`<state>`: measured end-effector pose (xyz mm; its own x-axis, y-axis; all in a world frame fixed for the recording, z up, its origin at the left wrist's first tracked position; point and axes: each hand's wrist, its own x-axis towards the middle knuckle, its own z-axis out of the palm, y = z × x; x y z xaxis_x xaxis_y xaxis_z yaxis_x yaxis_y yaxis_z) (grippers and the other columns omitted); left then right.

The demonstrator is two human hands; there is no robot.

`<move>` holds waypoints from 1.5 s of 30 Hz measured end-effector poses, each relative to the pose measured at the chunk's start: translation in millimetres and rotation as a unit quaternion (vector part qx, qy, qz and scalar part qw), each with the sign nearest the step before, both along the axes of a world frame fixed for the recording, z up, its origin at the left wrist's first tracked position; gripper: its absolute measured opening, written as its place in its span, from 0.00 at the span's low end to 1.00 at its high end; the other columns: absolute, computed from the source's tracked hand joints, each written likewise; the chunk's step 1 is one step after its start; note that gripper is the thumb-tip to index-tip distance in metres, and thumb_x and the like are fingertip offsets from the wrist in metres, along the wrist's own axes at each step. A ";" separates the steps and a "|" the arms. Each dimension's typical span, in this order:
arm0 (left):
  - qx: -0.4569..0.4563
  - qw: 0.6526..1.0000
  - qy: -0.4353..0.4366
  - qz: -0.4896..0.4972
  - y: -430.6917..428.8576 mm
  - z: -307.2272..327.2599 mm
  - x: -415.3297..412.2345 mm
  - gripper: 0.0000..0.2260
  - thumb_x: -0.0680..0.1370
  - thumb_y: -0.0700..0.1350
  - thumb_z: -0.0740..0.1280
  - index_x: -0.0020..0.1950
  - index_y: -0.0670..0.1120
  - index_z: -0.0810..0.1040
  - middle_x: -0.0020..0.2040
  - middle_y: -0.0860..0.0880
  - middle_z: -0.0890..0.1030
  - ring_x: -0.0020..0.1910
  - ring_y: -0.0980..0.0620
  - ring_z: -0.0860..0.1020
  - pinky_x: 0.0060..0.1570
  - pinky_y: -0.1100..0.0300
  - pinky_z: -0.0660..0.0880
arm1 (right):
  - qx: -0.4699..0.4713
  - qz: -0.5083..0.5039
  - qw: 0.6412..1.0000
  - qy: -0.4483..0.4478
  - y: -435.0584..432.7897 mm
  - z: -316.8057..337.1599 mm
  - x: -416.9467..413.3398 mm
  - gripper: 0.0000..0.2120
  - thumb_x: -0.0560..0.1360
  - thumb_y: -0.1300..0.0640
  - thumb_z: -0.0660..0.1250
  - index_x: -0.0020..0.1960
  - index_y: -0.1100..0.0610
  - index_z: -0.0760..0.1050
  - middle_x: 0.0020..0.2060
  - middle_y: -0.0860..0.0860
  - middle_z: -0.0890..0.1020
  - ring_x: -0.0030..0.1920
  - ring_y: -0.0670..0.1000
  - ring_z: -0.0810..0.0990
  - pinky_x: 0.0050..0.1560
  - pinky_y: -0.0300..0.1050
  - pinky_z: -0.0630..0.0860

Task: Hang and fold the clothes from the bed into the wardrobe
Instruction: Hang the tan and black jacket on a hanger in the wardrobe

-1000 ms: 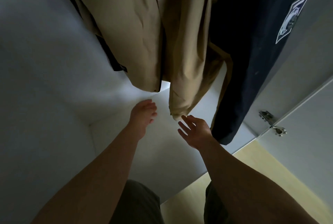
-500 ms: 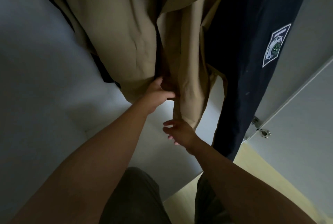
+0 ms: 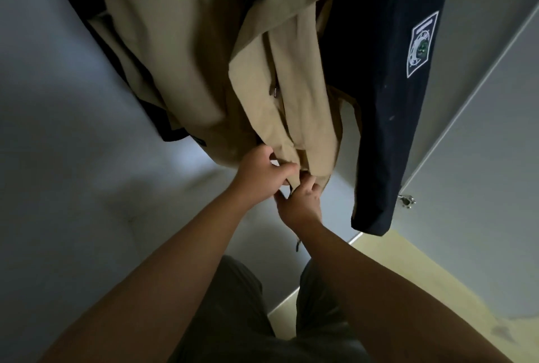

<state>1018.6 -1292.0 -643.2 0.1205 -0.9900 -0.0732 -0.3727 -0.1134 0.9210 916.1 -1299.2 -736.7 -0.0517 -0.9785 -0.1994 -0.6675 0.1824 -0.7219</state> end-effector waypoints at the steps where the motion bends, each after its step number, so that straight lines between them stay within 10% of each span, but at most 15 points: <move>1: 0.005 1.000 -0.005 -0.012 1.3 1.5 1.2 0.14 0.68 0.43 0.73 0.53 0.45 0.80 0.46 0.51 0.85 0.44 0.52 0.85 0.48 0.52 0.82 | -0.005 -0.002 1.000 -0.023 1.4 1.1 -1.7 0.24 0.78 0.49 0.65 0.68 0.54 0.59 0.63 0.57 0.71 0.58 0.60 0.76 0.54 0.55 0.77; 8: -0.043 0.997 0.047 0.037 5.3 -11.2 31.9 0.21 0.69 0.36 0.76 0.51 0.58 0.75 0.49 0.58 0.83 0.50 0.62 0.81 0.45 0.69 0.77 | 0.068 0.182 0.979 -0.058 -3.0 23.3 -10.2 0.11 0.81 0.58 0.57 0.58 0.56 0.75 0.47 0.51 0.81 0.48 0.53 0.80 0.45 0.42 0.75; 15: 0.063 0.990 -0.127 0.023 24.5 -61.6 49.8 0.12 0.73 0.50 0.76 0.51 0.46 0.81 0.48 0.50 0.85 0.49 0.51 0.83 0.53 0.52 0.79 | 0.009 0.216 0.973 -0.075 4.8 16.6 -6.4 0.08 0.79 0.57 0.64 0.52 0.54 0.82 0.38 0.41 0.77 0.39 0.43 0.75 0.35 0.28 0.66; 24: 0.072 0.967 0.213 0.121 30.6 -64.1 41.5 0.06 0.82 0.39 0.64 0.57 0.42 0.79 0.46 0.47 0.86 0.41 0.51 0.85 0.35 0.61 0.80 | 0.003 0.082 0.977 -0.199 10.0 14.5 -5.2 0.06 0.78 0.46 0.67 0.46 0.46 0.80 0.40 0.45 0.82 0.42 0.49 0.81 0.39 0.41 0.77; 33: 0.134 0.937 0.322 0.023 60.0 -76.1 49.8 0.20 0.74 0.51 0.72 0.63 0.44 0.78 0.57 0.44 0.84 0.57 0.45 0.83 0.55 0.53 0.78 | 0.119 0.011 0.915 -0.386 -1.6 46.4 7.3 0.09 0.81 0.47 0.64 0.50 0.50 0.80 0.48 0.51 0.84 0.49 0.52 0.83 0.52 0.50 0.81; 45: 0.124 0.978 0.124 0.117 59.9 -105.5 40.3 0.09 0.76 0.48 0.73 0.52 0.47 0.76 0.51 0.45 0.84 0.47 0.47 0.85 0.49 0.50 0.83 | 0.154 -0.091 0.825 -0.537 -18.4 53.1 6.5 0.06 0.82 0.55 0.63 0.52 0.54 0.78 0.46 0.52 0.84 0.46 0.54 0.84 0.36 0.47 0.81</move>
<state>1058.8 -1232.0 -748.8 0.2905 -0.8855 -0.3626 -0.0787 -0.3997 0.9133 922.6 -1317.6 -683.6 0.1762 -0.8683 -0.4638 0.3846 0.4944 -0.7795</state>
